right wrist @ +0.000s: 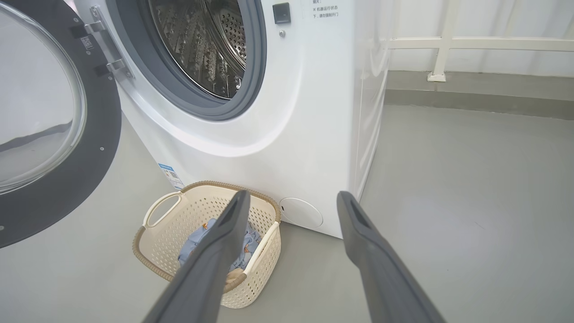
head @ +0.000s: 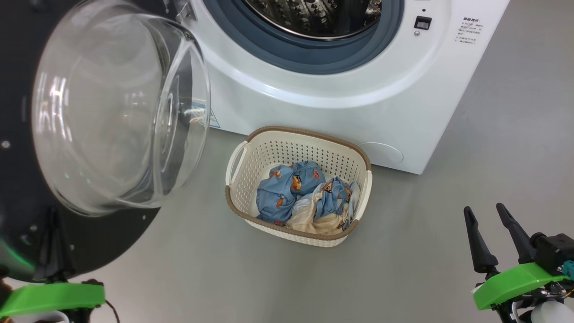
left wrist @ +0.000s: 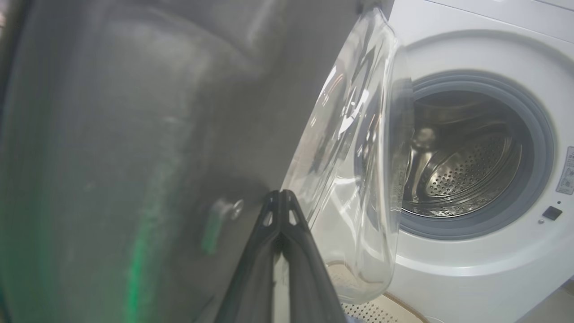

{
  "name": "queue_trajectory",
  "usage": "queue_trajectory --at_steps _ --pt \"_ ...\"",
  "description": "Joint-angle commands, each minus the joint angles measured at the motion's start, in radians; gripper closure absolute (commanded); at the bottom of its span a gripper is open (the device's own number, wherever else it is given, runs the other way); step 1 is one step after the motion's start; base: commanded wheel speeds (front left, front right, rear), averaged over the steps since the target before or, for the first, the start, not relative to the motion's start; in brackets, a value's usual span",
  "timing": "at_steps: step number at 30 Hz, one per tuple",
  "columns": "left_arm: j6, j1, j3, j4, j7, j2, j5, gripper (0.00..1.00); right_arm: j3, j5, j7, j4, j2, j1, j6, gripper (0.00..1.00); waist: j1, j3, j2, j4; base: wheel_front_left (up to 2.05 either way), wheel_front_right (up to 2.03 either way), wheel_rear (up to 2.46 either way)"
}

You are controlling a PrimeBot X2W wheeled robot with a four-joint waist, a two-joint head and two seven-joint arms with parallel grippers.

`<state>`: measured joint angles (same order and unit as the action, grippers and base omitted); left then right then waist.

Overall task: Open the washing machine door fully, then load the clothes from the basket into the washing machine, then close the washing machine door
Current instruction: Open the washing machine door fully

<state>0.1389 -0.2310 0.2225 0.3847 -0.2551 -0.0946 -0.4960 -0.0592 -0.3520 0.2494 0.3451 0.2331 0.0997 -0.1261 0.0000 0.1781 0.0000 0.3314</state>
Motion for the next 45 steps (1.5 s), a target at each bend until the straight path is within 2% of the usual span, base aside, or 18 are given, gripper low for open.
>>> queue_trajectory --at_steps 1,26,45 --pt "-0.011 -0.04 0.062 -0.005 -0.007 -0.053 0.016 1.0 -0.021 0.006 0.012 -0.023 0.021 0.021 -0.005 0.0 0.0 0.003 0.0 0.001 0.0 0.0 0.0" --pt "-0.009 -0.217 0.247 0.175 -0.007 -0.113 0.063 1.0 -0.018 0.014 0.012 -0.029 0.05 0.056 -0.005 0.0 0.0 0.065 0.0 0.004 0.0 0.0 0.0" --pt "-0.008 -0.378 0.381 0.343 -0.007 -0.214 0.171 1.0 -0.025 0.025 0.012 -0.029 0.074 0.109 -0.005 0.0 0.0 0.138 0.0 0.0 0.0 0.0 0.0"
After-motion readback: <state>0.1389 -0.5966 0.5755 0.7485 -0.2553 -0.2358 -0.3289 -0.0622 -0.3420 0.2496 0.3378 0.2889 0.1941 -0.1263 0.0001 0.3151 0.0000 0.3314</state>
